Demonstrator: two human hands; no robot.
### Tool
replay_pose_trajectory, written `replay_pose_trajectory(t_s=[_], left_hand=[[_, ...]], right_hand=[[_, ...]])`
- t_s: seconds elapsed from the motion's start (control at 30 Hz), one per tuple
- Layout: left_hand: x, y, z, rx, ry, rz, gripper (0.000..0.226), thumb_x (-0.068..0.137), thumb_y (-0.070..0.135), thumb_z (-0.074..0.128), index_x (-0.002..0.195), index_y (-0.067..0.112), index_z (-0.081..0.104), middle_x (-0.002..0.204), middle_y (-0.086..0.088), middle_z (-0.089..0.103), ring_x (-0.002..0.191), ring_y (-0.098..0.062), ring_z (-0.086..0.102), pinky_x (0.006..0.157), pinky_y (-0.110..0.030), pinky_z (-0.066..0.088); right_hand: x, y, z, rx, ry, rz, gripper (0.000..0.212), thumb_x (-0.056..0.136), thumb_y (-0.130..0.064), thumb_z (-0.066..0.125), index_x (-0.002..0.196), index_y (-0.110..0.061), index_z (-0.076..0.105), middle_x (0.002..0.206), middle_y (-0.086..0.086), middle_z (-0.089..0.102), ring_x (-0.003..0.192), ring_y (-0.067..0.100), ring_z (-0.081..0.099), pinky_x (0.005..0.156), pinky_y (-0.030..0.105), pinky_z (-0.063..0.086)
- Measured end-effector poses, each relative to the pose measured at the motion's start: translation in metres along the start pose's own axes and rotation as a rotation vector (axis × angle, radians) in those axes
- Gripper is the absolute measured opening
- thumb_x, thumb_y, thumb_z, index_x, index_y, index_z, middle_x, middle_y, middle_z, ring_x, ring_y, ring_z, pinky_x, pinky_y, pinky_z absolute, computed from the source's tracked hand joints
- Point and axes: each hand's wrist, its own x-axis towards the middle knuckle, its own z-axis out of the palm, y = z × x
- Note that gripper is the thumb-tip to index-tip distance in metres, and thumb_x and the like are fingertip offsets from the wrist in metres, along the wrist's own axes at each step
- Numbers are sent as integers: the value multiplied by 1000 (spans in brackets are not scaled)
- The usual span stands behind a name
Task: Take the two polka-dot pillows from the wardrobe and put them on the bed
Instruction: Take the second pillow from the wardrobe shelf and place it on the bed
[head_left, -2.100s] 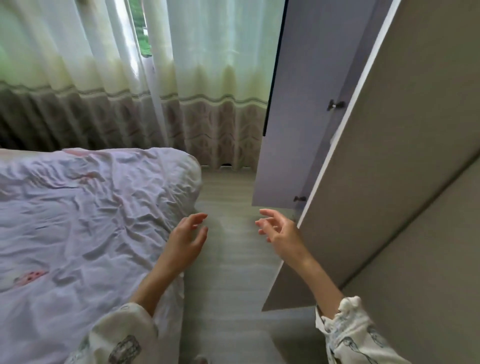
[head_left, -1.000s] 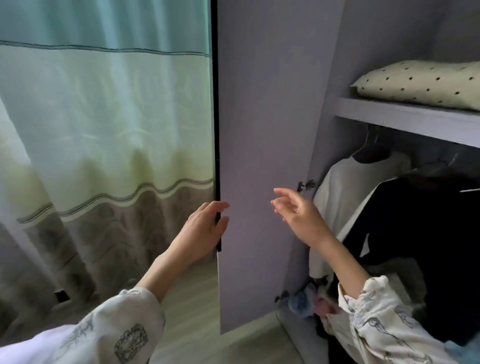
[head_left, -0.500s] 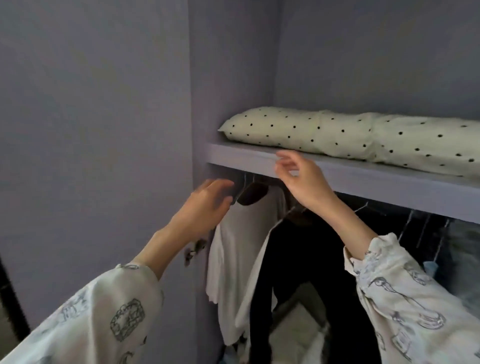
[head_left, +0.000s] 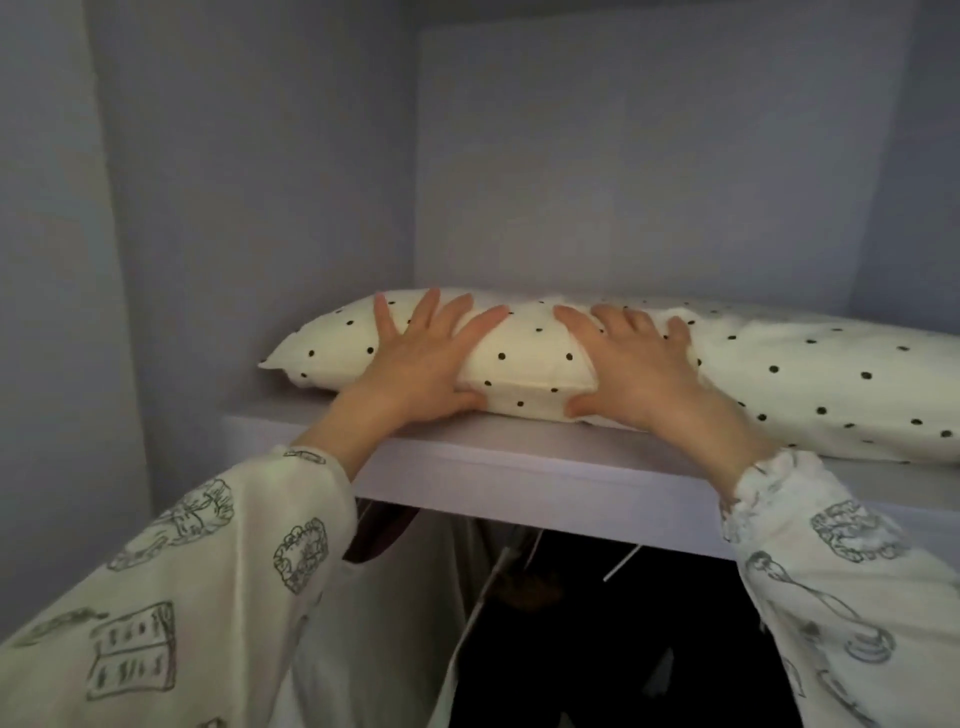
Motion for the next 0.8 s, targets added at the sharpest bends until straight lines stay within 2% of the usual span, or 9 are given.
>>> replay_pose_trajectory(t_s=[0.07, 0.13, 0.23, 0.47, 0.7, 0.8], left_hand=[[14, -2, -2, 19, 8, 11, 93, 71, 53, 66, 143, 42, 9, 149, -1, 26, 138, -27, 19, 104, -70, 3], [17, 1, -1, 27, 44, 22, 84, 69, 49, 68, 139, 37, 23, 137, -3, 41, 128, -29, 34, 105, -67, 14], [9, 9, 4, 64, 121, 30, 70, 70, 49, 68, 132, 33, 37, 124, -5, 51, 118, -28, 45, 104, -58, 23], [-31, 36, -19, 117, 203, 35, 57, 74, 46, 65, 124, 29, 46, 113, -4, 58, 108, -27, 50, 96, -48, 28], [-117, 90, -74, 159, 321, 22, 50, 68, 35, 69, 114, 24, 51, 99, -5, 59, 97, -26, 50, 82, -46, 34], [-160, 110, -81, 191, 403, 10, 47, 60, 34, 72, 102, 22, 56, 86, -4, 58, 83, -27, 52, 72, -43, 34]], right_hand=[[8, 1, 1, -6, -16, -1, 96, 66, -58, 69, 142, -39, 12, 142, 3, 35, 128, 31, 34, 101, 59, 22], [10, 0, 1, -21, -4, -1, 87, 67, -56, 67, 138, -37, 21, 135, 4, 42, 120, 32, 41, 97, 54, 28], [3, -4, 5, -72, 44, -3, 74, 69, -53, 64, 131, -33, 30, 124, 6, 50, 112, 32, 48, 92, 50, 33], [-35, -5, -14, -56, 94, -24, 59, 74, -44, 63, 125, -29, 39, 114, 7, 55, 103, 31, 52, 87, 45, 34], [-121, 0, -69, 53, 183, -105, 58, 70, -50, 61, 121, -28, 44, 110, 6, 58, 99, 31, 53, 85, 45, 34], [-161, -6, -81, 20, 196, -124, 59, 67, -51, 63, 118, -28, 45, 110, 4, 57, 98, 31, 54, 86, 45, 33]])
